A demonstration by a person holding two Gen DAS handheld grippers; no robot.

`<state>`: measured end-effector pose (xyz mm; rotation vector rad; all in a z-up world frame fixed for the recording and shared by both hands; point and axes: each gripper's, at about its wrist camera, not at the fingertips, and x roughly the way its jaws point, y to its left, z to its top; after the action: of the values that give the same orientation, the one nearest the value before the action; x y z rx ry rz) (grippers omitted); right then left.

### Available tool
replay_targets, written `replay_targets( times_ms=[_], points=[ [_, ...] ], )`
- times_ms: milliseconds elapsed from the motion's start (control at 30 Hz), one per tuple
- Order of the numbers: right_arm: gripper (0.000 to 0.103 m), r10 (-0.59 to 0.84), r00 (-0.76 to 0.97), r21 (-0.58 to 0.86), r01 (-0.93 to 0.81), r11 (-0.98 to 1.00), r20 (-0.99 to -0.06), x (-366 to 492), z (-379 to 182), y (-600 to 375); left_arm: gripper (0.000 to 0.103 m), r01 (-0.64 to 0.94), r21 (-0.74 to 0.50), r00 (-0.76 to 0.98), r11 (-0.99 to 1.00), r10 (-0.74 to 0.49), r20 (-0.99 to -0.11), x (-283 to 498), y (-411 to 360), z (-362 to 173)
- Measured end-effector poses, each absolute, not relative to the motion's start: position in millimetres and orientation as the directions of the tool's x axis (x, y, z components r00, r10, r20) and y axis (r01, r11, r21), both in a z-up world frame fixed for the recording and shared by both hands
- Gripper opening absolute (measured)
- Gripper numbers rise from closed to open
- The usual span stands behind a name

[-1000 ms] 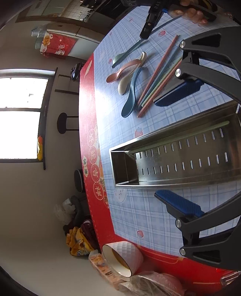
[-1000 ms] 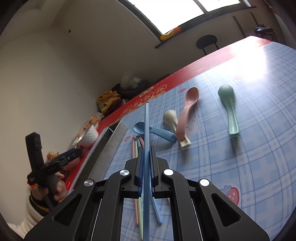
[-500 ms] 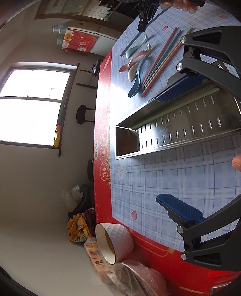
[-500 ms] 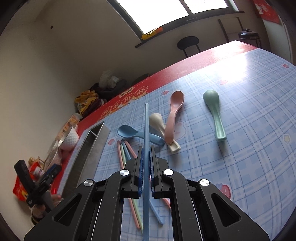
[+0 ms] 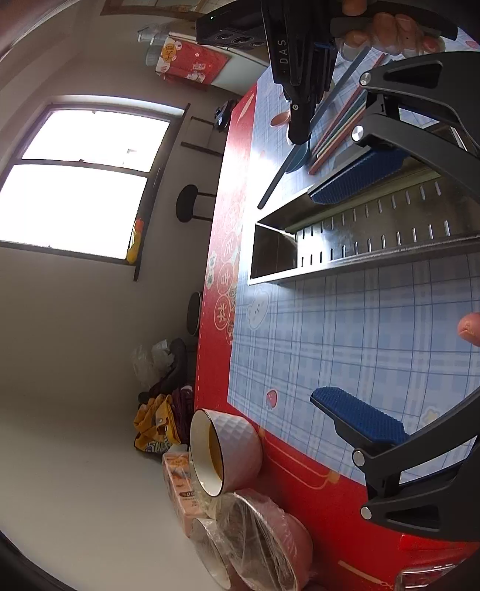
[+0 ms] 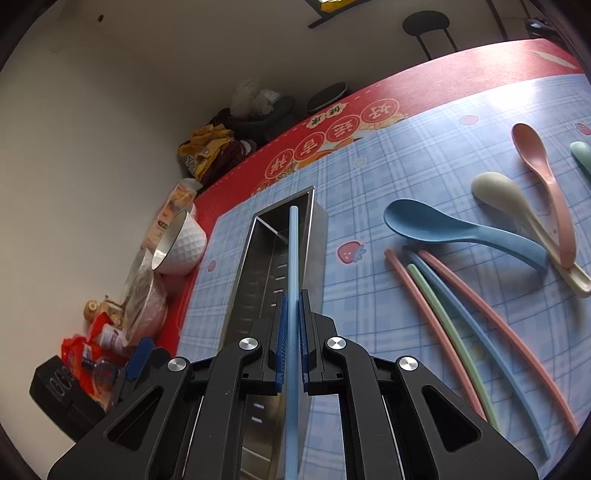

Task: Organize utensils
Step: 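Lower the blue chopstick into the steel tray and open the right tool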

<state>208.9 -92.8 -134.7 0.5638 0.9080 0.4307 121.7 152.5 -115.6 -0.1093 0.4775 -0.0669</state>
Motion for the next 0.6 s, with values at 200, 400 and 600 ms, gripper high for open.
replay_targets(
  times_ms=[200,400,600],
  points=[
    [0.006,0.548,0.515,0.639,-0.001,0.769,-0.659,227,-148,-71,0.097,-0.053,-0.179,0.886,0.982,-0.036,-0.462,124,174,-116],
    [0.006,0.535,0.536,0.664,0.066,0.745,-0.653,229,-151,-65,0.097,-0.056,-0.186,0.891,0.981,-0.035,-0.452,123,175,-115],
    [0.006,0.51,0.545,0.65,0.087,0.755,-0.665,229,-153,-60,0.097,-0.05,-0.203,0.891,0.978,-0.048,-0.452,124,176,-115]
  ],
)
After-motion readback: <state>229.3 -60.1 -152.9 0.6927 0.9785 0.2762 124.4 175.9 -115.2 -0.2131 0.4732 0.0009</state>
